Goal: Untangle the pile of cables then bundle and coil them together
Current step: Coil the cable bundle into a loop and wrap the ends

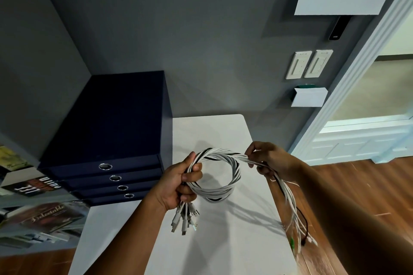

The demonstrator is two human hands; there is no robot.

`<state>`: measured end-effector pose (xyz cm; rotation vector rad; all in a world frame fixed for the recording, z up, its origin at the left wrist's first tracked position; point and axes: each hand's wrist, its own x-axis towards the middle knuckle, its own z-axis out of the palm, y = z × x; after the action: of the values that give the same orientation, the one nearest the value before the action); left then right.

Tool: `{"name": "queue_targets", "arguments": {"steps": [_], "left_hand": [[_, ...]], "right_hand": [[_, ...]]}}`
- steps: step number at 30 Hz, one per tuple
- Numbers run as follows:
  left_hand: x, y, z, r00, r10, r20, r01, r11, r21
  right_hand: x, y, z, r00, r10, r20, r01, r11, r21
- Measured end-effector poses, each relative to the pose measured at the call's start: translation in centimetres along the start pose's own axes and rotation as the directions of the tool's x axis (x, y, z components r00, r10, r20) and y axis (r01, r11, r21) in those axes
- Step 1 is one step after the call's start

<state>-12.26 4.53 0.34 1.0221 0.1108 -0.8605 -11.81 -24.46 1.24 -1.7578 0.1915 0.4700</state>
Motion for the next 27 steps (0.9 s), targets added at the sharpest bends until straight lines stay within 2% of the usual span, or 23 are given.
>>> {"name": "queue_targets", "arguments": {"steps": [3,7,10,13,15,18,21,23,25,27], "left_hand": [[0.1,-0.1,-0.1,1.000,0.014,-0.017,-0.014,1.000,-0.005],[0.4,-0.1,-0.1,0.994,0.056,-0.093,-0.057,0.998,-0.017],[0.5,0.1,0.0,0.984,0.081,-0.156,-0.082,0.997,0.000],[0.5,0.2,-0.1,0.980,0.086,-0.178,-0.089,0.996,-0.007],[0.5,0.3,-0.4,0.980,0.082,-0.180,-0.085,0.996,-0.011],[0.4,0.2,-0.5,0.984,0.071,-0.165,-0.071,0.997,0.007],[0.2,0.3,-0.1,0.988,0.070,-0.134,-0.068,0.997,0.023],[0.3,0.4,0.2,0.990,0.073,-0.124,-0.066,0.996,0.059],[0.5,0.4,0.4,0.990,0.074,-0.118,-0.066,0.995,0.071],[0.7,0.2,0.7,0.990,0.071,-0.125,-0.063,0.996,0.064]], "right_hand": [[0.7,1.3,0.4,0.995,-0.086,-0.057,0.081,0.993,-0.089],[1.2,3.0,1.5,0.962,-0.233,-0.139,0.178,0.929,-0.324],[0.8,3.8,2.1,0.923,-0.347,-0.164,0.287,0.907,-0.307],[0.2,4.5,1.6,0.888,-0.453,-0.073,0.336,0.752,-0.567],[0.3,4.9,1.3,0.862,-0.506,-0.010,0.375,0.652,-0.659],[0.7,5.4,0.6,0.817,-0.571,-0.077,0.357,0.606,-0.711],[0.9,6.1,0.0,0.758,-0.591,-0.276,0.238,0.644,-0.727],[1.3,6.5,0.1,0.735,-0.555,-0.390,0.181,0.715,-0.676],[1.8,6.6,0.4,0.727,-0.461,-0.509,0.155,0.832,-0.532],[2.2,6.4,1.3,0.729,-0.365,-0.580,0.208,0.924,-0.320]]}}
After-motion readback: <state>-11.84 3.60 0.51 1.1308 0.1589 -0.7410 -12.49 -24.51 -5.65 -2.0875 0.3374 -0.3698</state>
